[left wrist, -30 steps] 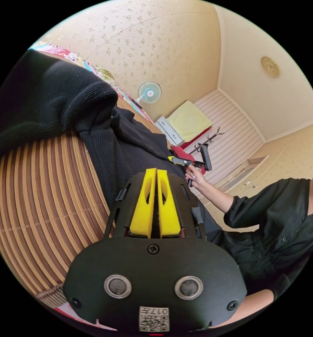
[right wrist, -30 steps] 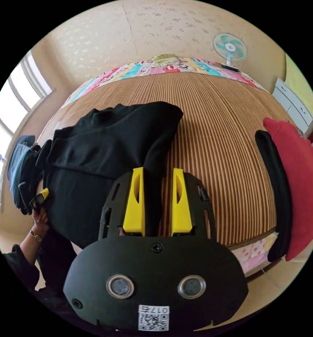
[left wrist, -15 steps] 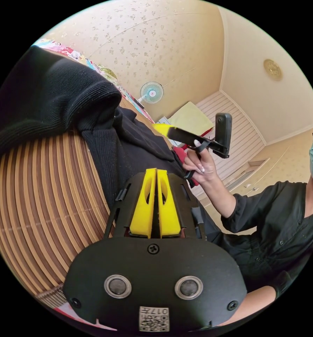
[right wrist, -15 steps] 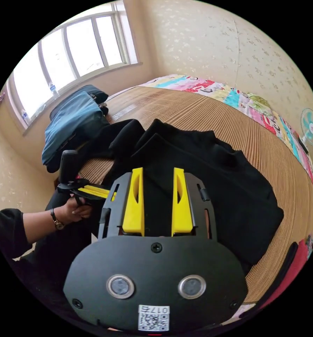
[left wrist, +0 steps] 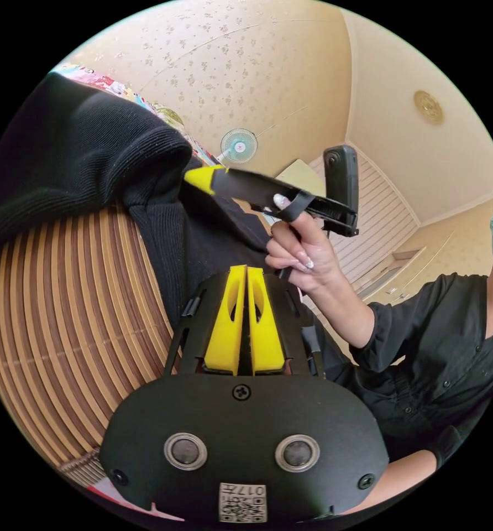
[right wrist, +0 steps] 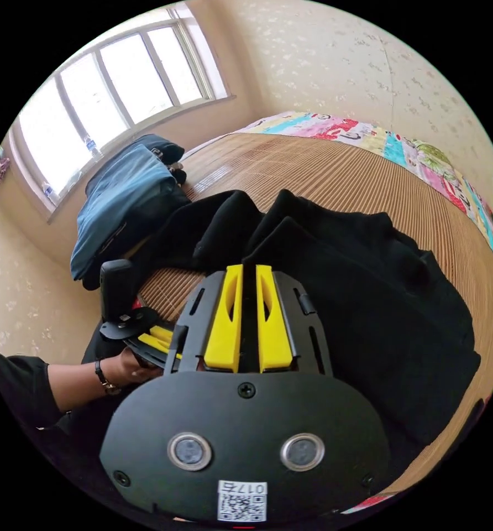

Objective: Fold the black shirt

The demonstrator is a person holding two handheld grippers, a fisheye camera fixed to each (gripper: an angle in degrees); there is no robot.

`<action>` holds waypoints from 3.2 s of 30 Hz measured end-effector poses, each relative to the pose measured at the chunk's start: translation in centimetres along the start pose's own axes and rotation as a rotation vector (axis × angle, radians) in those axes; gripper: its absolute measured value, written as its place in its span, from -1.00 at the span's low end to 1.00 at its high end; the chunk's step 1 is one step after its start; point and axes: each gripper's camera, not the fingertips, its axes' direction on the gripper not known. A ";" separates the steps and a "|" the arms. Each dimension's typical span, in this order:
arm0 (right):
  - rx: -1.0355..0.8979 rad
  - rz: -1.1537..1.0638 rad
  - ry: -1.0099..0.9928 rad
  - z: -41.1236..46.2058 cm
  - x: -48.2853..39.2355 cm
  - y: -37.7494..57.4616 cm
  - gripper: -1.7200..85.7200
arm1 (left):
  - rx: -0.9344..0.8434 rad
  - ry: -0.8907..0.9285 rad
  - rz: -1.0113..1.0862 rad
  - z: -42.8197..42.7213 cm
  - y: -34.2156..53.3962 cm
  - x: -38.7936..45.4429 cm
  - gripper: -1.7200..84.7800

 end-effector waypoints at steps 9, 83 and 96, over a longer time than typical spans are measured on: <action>0.116 -0.120 -0.319 -11.6 1.4 -4.1 -0.78 | 0.002 -0.011 0.008 0.9 0.4 0.1 -0.98; 0.236 -0.285 0.248 -5.0 -2.9 -21.0 -0.88 | 0.003 -0.036 0.015 3.8 1.6 -0.6 -0.98; -0.365 -0.712 0.935 9.2 -1.3 8.2 -0.88 | 0.004 -0.033 0.018 3.2 1.4 -0.3 -0.98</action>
